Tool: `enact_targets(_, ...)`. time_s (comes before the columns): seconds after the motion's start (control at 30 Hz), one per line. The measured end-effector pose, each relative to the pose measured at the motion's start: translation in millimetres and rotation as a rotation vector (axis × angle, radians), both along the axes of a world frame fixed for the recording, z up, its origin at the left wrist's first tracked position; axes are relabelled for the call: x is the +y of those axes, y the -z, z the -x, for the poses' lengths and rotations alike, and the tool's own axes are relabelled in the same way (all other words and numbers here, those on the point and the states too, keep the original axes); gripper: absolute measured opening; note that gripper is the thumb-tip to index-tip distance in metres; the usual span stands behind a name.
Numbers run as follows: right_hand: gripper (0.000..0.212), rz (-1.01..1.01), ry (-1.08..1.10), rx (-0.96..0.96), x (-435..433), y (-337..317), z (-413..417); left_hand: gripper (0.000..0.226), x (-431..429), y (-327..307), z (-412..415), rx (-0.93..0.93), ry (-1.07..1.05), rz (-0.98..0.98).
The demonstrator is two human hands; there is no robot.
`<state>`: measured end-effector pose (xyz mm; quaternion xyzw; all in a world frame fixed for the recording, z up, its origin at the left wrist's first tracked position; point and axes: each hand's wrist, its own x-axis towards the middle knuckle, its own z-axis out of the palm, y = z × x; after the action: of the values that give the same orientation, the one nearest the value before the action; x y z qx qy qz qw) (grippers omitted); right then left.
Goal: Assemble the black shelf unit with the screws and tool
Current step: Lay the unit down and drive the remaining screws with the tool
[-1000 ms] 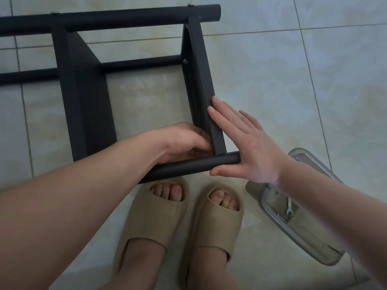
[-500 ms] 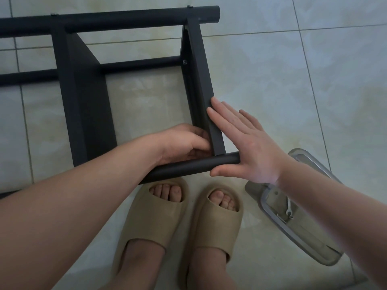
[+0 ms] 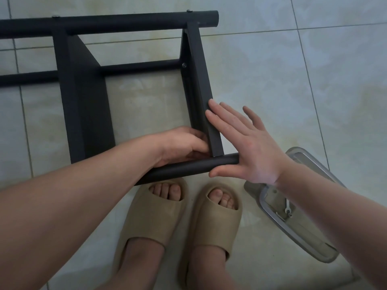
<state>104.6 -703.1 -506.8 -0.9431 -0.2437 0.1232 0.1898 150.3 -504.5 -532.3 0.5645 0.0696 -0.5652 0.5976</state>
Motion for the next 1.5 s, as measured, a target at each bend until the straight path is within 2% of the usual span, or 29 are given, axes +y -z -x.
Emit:
enact_targets(0.17,0.110,-0.035,0.029,0.068,1.0,1.5,0.9,0.018,-0.2,2.9,0.1,0.015,-0.013,0.008)
enact_targets(0.33,0.110,-0.084,0.060,0.061,2.9,4.6,1.3,0.036,0.9,5.6,0.2,0.025,0.002,0.026)
enact_targets(0.6,0.109,-0.110,0.067,0.036,2.9,6.6,2.0,0.021,2.3,10.5,-1.6,0.061,-0.042,0.048)
enact_targets(0.83,0.109,-0.107,0.055,0.040,2.7,8.0,2.2,0.038,2.8,8.6,-1.3,0.117,-0.005,0.136)
enact_targets(1.03,0.109,-0.108,0.052,0.044,3.1,8.3,3.4,0.020,2.4,9.7,0.6,0.063,-0.045,0.036)
enact_targets(1.23,0.108,-0.109,0.044,0.045,2.5,7.1,2.1,0.018,2.7,8.5,-2.2,0.085,-0.065,0.062)
enact_targets(1.37,0.108,-0.109,0.044,0.050,3.3,7.4,4.0,0.025,2.7,9.0,0.7,0.123,-0.075,0.102)
enact_targets(1.5,0.108,-0.111,0.043,0.055,3.7,7.4,5.4,0.020,2.0,9.4,3.4,0.059,-0.034,0.043)
